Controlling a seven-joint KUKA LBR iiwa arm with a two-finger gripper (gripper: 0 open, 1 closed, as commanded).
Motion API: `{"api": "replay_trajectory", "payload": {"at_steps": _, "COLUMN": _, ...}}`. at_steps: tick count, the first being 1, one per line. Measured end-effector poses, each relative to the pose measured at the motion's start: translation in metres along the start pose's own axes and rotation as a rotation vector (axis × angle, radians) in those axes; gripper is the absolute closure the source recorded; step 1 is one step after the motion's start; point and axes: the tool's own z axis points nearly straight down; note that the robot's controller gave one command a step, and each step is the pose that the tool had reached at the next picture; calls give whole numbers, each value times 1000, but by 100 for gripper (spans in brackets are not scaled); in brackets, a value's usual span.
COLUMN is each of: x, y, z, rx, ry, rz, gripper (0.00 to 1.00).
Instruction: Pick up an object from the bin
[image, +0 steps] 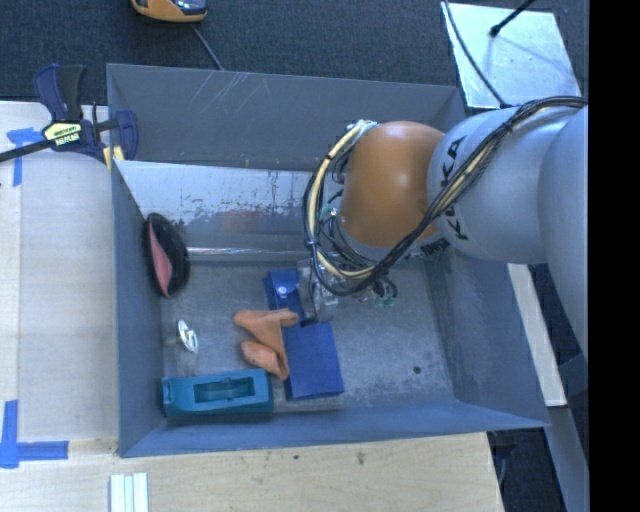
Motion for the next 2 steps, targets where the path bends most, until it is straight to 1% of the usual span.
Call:
{"api": "replay_trajectory", "payload": {"at_steps": 1, "x": -22, "y": 0, "z": -14, "rx": 1, "ry": 2, "rz": -22, "gripper": 0}}
{"api": "replay_trajectory", "payload": {"at_steps": 2, "x": -22, "y": 0, "z": -14, "rx": 0, "ry": 3, "rz": -21, "gripper": 0}}
